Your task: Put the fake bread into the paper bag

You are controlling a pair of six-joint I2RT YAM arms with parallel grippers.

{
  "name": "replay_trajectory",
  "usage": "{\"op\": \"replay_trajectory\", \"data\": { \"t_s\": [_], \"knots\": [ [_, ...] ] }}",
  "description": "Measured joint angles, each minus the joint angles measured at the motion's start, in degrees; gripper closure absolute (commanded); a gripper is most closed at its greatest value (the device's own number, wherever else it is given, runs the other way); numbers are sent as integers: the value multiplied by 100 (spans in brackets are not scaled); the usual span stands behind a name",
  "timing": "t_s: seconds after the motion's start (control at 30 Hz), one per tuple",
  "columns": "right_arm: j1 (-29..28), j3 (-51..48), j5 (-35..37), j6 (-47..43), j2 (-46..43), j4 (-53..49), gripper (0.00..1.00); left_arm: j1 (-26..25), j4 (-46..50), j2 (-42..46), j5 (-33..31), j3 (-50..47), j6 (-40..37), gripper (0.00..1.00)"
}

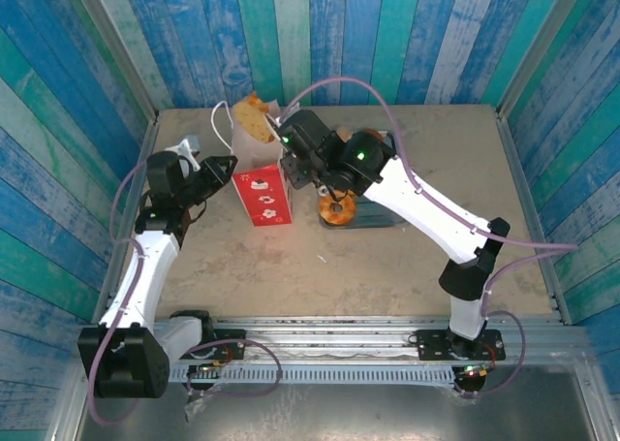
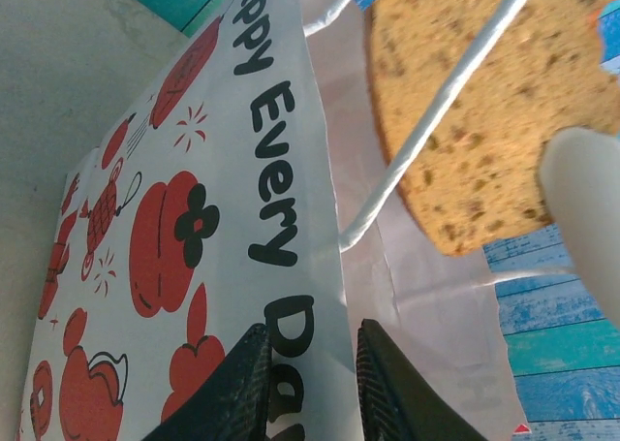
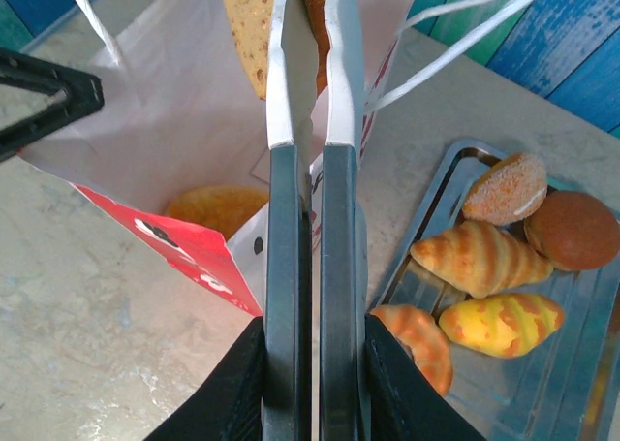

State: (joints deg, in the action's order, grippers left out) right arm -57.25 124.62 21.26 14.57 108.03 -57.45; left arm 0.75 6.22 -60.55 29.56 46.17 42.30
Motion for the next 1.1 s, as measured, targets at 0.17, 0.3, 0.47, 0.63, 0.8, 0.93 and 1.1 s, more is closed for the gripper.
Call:
{"op": "replay_trajectory", "data": {
  "t_s": [0.17,0.3,0.47,0.63,0.8,0.93,1.1],
  "knots": [
    [-4,92,-2,0,184,-162,76,0,-24,0,17,0,0,73],
    [-4,376,4,-2,404,-356,68,0,-24,0,17,0,0,73],
    [0,590,-2,-24,546,-422,60,0,-24,0,11,0,-7,73],
    [7,745,22,-42,546,-481,57,0,-22,0,11,0,-11,72],
    [33,769,90,-61,546,-518,58,0,-20,0,-2,4,-13,68],
    [46,918,31,-94,538,-546,58,0,122,0,-50,90,-70,61],
    [111,1047,-343,-133,330,-431,59,2,251,0,-175,260,-160,46]
  ]
}}
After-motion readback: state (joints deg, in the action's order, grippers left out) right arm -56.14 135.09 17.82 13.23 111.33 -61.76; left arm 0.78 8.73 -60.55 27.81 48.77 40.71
